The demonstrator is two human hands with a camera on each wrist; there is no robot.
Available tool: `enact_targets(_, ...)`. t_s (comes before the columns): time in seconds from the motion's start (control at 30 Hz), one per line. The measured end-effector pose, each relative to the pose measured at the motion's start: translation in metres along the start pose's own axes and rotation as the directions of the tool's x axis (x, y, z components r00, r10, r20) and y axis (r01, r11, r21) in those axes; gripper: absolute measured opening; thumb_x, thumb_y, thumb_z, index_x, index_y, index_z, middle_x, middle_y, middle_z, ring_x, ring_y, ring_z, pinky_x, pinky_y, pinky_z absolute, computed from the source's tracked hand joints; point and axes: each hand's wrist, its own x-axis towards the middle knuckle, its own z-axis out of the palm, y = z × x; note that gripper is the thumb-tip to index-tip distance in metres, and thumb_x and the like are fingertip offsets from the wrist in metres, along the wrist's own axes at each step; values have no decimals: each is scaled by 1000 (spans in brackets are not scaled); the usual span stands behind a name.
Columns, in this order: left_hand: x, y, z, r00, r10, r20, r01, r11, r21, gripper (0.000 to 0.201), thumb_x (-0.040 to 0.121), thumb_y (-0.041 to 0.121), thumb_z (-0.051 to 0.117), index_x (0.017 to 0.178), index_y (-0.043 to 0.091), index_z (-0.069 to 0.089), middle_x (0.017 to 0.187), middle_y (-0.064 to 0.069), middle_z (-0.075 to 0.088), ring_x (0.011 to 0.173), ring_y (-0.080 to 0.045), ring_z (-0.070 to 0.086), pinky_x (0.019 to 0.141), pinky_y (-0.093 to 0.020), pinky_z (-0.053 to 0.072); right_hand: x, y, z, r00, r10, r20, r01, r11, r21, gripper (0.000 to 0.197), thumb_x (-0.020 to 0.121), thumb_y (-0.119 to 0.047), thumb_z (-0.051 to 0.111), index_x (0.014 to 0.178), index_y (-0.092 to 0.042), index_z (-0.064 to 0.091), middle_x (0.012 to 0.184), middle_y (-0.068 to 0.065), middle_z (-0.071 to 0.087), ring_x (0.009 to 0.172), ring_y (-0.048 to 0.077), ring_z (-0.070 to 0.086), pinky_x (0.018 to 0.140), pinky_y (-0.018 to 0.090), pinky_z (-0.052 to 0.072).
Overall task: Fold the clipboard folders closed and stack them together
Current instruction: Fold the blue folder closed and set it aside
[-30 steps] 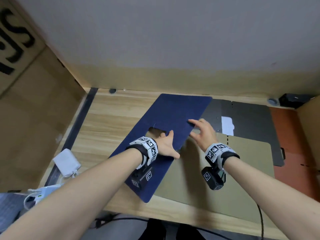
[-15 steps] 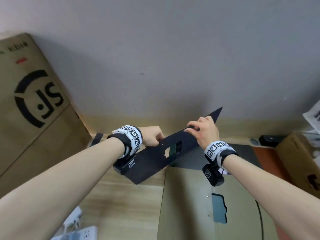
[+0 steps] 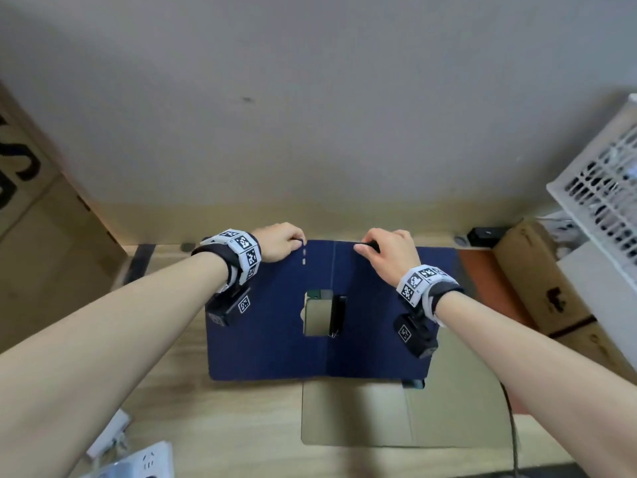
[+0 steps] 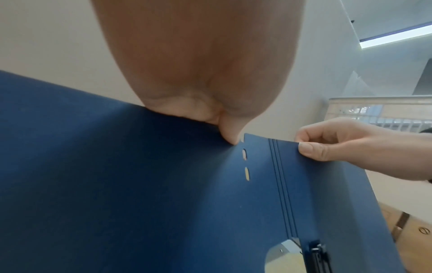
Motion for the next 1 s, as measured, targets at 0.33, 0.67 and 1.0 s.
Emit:
enact_targets(0.33,27,-28,121,984,-78,163,98,988,-122,24,100,17,42,90,11,63,91,-7,62,85,-26,53,76,-32,41,-39,46,88,922,154,354,-154,988,-28,28,93,-48,53,84,-22,58,78,-6,60,88,26,62,85,34,35)
enact_targets(0.67,62,-73,186,956,-294,18,293,945,-146,15,90,28,59,99,19,67,100,0,68,92,-25,59,75,-32,44,-4,88,177,899,113,423,-151,987,57,21,92,-35,60,95,-18,70,103,4,70,105,28,57,87,39,48)
enact_targets(1.0,68,-101,222,949,-307,-73,279,923,-266,25,85,17,68,109,15,66,112,-3,63,105,-20,58,92,-32,46,-7,108,219,939,56,339,-85,994,70,19,89,-32,63,103,-19,65,111,4,55,106,25,45,91,40,45)
